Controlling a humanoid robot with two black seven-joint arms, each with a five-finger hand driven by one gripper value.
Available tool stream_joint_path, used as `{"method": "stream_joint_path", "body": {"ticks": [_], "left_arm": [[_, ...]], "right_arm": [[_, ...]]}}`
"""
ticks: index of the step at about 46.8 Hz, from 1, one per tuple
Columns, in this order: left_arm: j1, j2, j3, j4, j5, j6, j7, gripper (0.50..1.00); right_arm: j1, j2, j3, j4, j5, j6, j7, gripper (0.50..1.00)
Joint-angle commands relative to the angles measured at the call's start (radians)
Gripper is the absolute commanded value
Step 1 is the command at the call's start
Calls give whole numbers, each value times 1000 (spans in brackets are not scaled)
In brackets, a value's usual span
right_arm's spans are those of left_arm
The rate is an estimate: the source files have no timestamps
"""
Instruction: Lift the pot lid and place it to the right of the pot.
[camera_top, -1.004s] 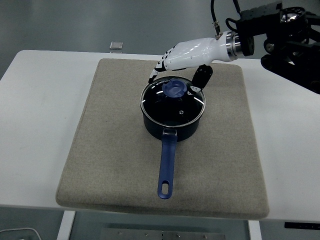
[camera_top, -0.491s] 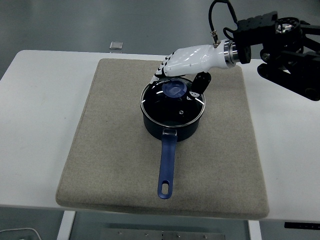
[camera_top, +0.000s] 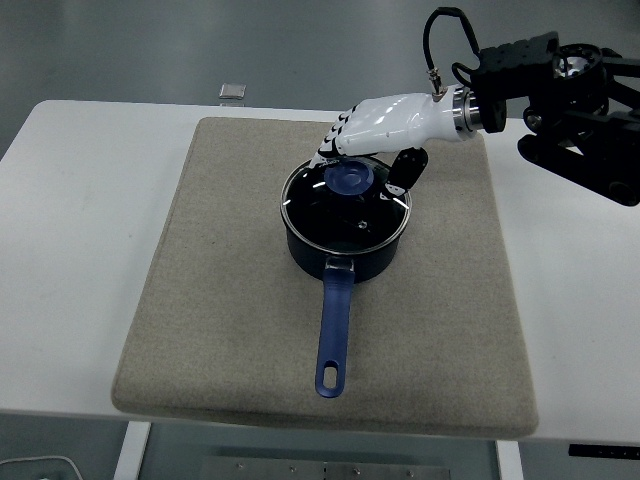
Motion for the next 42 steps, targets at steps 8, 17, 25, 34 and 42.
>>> {"method": "stream_joint_path", "body": {"ticks": [8, 17, 25, 34, 42], "left_arm": [[0, 0, 0, 0, 0, 0, 0, 1000], [0, 0, 0, 0, 0, 0, 0, 1000], [0, 0, 0, 0, 0, 0, 0, 1000], [0, 0, 0, 0, 0, 0, 0, 1000], [0, 0, 0, 0, 0, 0, 0, 1000]], "right_arm": [[-1, 0, -17, -8, 0, -13, 0, 872], [-9, 14, -26, -24, -2, -27, 0, 870], [-7, 20, -29, -26, -2, -30, 0, 872], [-1, 22, -29, -26, 0, -28, 0, 872], [1, 22, -29, -26, 0, -28, 0, 870]]}}
